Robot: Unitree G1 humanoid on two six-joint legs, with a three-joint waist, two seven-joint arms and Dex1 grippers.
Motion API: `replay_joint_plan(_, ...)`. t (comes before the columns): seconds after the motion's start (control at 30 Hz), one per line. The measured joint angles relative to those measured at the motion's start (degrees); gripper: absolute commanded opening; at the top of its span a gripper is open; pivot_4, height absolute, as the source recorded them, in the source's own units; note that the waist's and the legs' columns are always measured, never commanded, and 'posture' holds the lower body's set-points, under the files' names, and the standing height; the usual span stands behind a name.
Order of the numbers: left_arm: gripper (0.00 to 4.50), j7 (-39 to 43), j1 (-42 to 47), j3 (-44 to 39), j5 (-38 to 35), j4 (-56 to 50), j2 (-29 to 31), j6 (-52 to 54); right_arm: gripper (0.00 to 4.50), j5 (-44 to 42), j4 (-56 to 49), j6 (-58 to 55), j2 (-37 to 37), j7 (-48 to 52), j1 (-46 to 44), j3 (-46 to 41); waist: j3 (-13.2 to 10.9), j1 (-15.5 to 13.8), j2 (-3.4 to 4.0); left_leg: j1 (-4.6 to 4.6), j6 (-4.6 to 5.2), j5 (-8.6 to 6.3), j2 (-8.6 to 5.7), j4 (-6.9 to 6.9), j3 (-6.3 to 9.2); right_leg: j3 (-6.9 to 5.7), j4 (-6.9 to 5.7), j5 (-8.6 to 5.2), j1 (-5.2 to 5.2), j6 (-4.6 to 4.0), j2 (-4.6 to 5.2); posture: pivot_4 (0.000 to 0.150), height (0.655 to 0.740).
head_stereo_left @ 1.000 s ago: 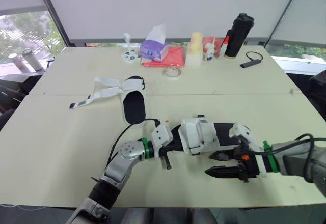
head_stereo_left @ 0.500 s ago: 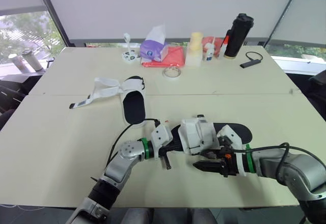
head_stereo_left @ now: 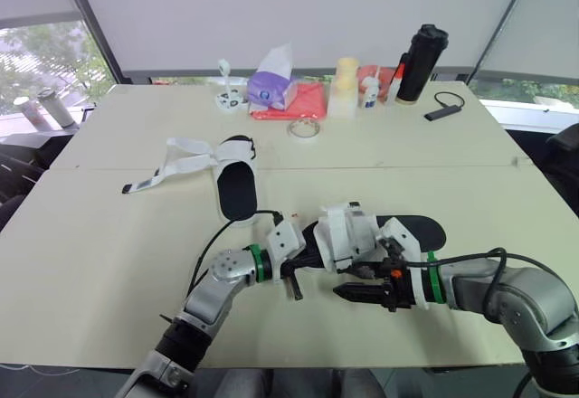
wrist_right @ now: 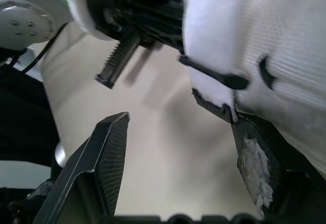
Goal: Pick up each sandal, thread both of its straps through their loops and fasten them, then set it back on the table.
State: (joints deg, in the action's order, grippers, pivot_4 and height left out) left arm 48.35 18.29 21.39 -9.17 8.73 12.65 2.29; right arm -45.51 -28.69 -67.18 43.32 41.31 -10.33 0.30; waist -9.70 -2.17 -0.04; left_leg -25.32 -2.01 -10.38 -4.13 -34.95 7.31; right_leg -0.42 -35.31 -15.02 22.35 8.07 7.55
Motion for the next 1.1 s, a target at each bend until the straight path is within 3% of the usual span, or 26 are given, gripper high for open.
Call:
replay_joint_plan(0.83, 0.00, 0.12, 0.11, 0.00, 0.00, -0.27, -0.24, 0.86, 3.30, -1.59, -1.22, 0.66, 1.84, 1.48, 0.81, -1.66, 0.00, -0.05, 0.00, -0.01, -0.01, 0.00, 0.00, 0.01, -0.01, 0.00, 0.01, -0.01, 0.00, 0.00, 0.02, 0.150, 0.7400)
replay_joint_plan(1.1, 0.00, 0.07, 0.11, 0.00, 0.00, -0.24, -0.28, 0.88, 3.30, -4.88, 1.91, -1.19, -0.94, 0.17, 0.15, -3.61, 0.00, -0.04, 0.00, -0.01, 0.00, 0.00, 0.00, 0.00, 0.00, 0.00, 0.01, -0.01, 0.00, 0.00, 0.02, 0.150, 0.7400)
